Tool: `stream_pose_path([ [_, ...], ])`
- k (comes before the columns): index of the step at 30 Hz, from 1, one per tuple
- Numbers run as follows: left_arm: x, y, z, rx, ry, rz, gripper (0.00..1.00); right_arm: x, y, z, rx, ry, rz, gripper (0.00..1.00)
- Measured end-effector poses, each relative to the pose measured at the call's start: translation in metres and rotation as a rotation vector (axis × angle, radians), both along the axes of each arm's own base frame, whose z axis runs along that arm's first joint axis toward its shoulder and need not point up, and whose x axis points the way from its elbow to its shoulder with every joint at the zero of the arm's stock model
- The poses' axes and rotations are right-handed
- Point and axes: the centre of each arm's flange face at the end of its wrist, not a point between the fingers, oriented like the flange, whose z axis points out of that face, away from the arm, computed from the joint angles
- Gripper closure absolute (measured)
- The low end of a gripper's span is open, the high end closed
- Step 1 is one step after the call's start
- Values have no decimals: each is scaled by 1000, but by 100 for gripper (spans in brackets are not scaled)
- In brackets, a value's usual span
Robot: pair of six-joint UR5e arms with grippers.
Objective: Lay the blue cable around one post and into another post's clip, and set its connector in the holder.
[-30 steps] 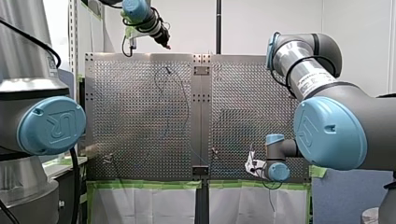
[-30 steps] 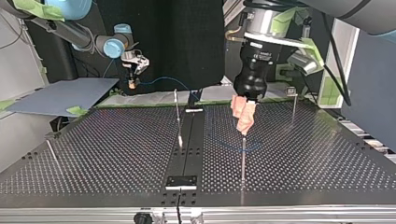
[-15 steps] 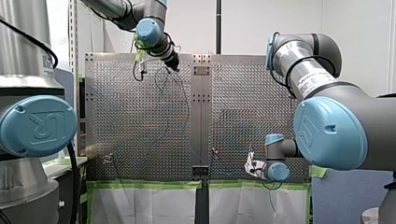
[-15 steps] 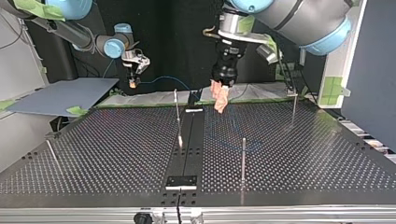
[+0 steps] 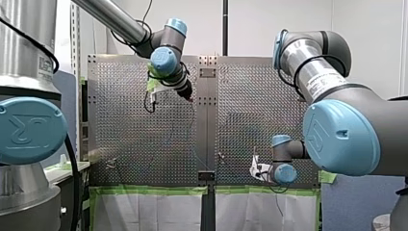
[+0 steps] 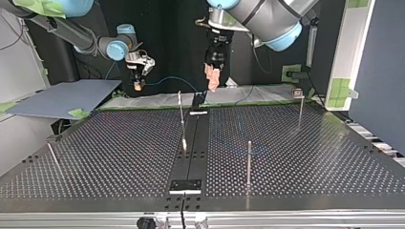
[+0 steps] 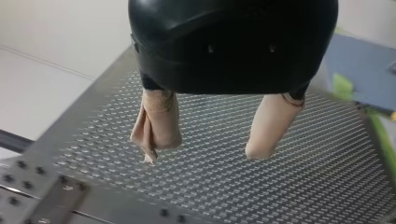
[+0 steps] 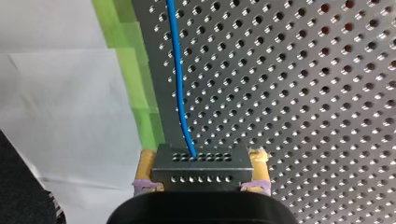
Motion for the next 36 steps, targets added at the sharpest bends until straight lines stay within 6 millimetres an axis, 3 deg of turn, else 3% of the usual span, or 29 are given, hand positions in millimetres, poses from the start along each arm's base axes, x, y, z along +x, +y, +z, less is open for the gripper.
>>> stream_pose_path([
  [13,-44,-18,-86,33,79,-25,0,5,1,47,-19,-8,4,100],
  [22,-80,-25,-140,59,140,-108,0,6,5,50,-29,-9,10,100],
  [36,-82,14,-228,114,270,-115,0,21,17,50,-29,9,48,100],
])
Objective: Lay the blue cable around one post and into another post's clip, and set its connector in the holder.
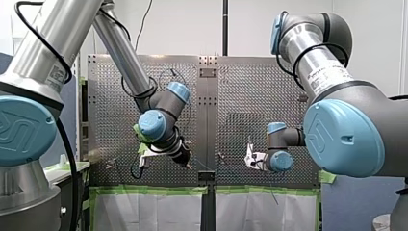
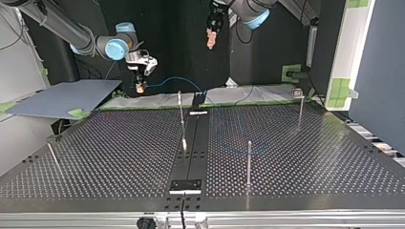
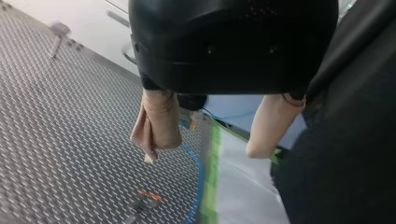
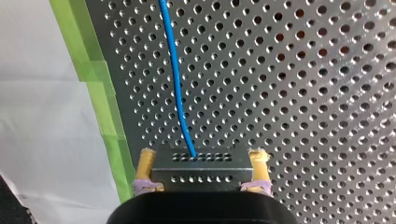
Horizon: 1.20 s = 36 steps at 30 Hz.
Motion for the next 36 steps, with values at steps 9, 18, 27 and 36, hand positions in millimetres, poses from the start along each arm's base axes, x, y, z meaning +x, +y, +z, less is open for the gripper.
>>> stream_pose_path([
  [9,-9,21,-43,33,52,10,0,9,8,7,-7,16,24,100],
  [18,18,-2,-51,-36,1,2,0,17,10,17,-21,11,41,100],
  [27,48,-24,-40,-140,-91,25,0,20,12,25,-30,5,53,100],
  [36,70,-46,-51,-230,-124,30,0,15,14,51,-59,-23,42,100],
])
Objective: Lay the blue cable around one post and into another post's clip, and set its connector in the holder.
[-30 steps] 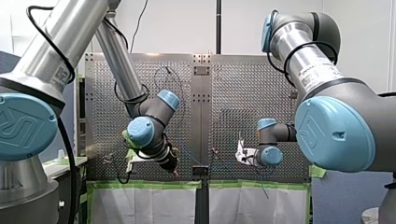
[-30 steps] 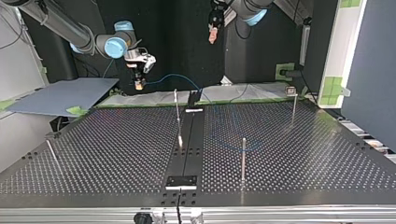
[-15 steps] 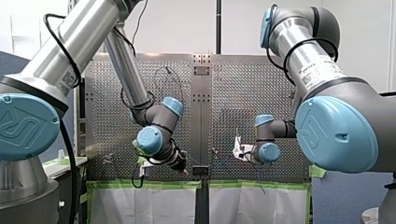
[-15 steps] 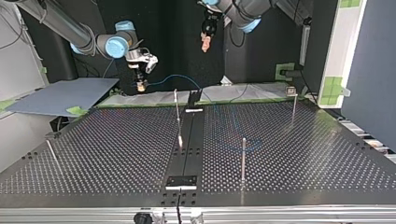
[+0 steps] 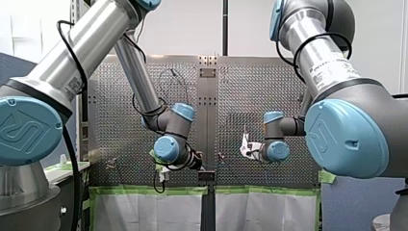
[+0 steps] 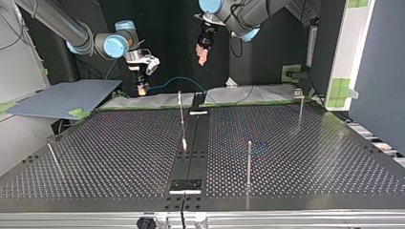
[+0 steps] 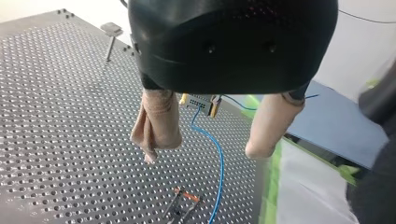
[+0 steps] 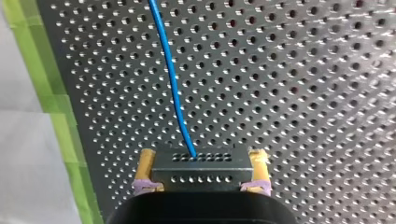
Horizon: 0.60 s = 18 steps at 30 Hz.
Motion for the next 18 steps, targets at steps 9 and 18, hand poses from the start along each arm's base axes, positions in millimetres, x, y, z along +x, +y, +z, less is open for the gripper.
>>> stream_pose_path([
  [9,18,-28,-15,-85,-39,-2,0,1,7,14,-7,-3,11,100],
  [18,18,-33,-38,-111,-60,32,0,5,11,17,-9,-4,37,100],
])
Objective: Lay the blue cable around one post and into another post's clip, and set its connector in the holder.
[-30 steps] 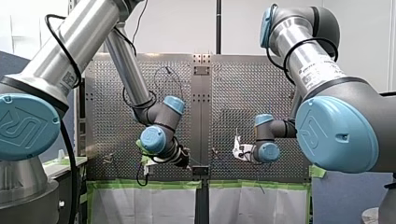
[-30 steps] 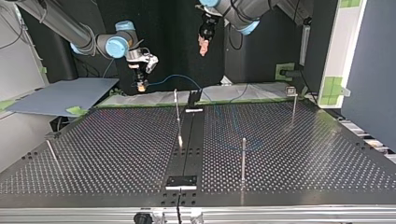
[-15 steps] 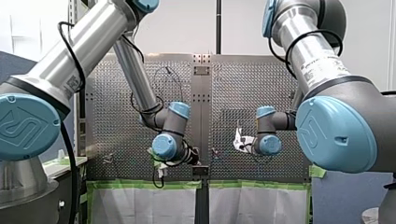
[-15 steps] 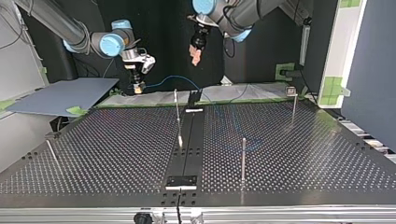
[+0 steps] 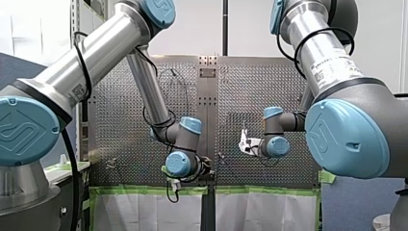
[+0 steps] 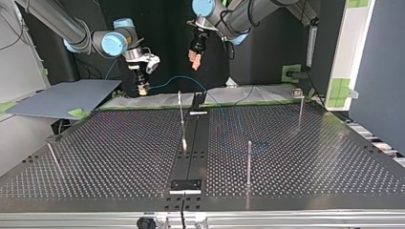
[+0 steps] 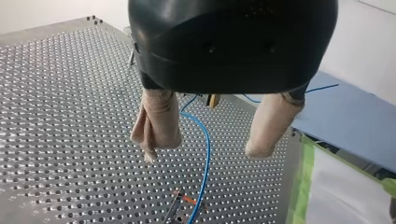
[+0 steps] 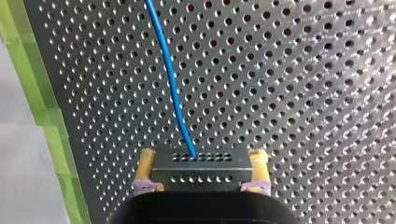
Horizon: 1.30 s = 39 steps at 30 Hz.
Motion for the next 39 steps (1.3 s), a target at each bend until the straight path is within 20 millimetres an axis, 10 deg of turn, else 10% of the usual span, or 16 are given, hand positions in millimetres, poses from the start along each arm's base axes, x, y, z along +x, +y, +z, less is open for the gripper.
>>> stream_pose_path([
  [26,15,-37,20,-173,-111,8,0,13,17,40,-36,-34,32,100],
  [39,33,-55,-6,-166,-108,54,0,19,22,40,-30,-31,47,100],
])
